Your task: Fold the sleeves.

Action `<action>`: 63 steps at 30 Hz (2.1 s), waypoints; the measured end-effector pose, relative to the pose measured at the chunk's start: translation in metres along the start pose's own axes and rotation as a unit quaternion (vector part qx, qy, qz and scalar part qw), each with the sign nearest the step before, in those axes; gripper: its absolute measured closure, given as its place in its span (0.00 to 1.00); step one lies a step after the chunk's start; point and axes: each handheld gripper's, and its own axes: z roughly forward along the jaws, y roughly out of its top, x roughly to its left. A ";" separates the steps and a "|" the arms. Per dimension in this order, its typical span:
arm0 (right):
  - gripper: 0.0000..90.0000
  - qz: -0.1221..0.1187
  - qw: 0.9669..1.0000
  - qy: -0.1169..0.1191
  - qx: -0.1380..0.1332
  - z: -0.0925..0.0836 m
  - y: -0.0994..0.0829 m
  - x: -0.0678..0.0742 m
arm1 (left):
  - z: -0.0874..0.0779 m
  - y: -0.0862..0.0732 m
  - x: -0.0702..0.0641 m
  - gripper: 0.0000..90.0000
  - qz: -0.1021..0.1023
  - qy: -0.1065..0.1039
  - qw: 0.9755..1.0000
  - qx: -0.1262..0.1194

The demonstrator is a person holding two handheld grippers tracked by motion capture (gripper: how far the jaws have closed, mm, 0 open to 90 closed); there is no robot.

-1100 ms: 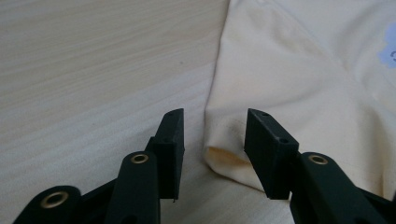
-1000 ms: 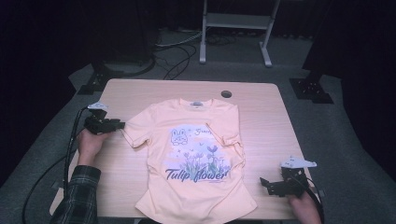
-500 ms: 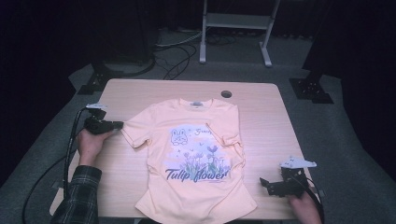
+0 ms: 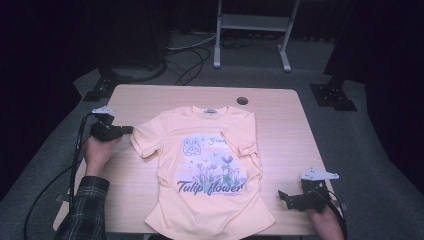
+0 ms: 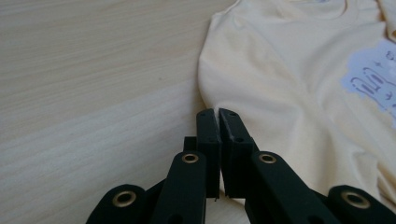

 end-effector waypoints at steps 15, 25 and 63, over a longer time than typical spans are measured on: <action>0.00 0.000 1.000 0.000 0.000 0.000 0.000 0.000 | 0.011 0.029 -0.035 0.98 0.035 -0.025 0.999 -0.011; 0.00 0.000 1.000 0.000 0.000 0.000 0.000 0.000 | 0.036 0.045 -0.065 0.98 0.062 -0.049 0.997 -0.006; 0.00 0.000 1.000 0.000 0.000 0.000 0.000 0.000 | 0.102 0.057 -0.125 0.98 0.099 -0.104 0.989 0.024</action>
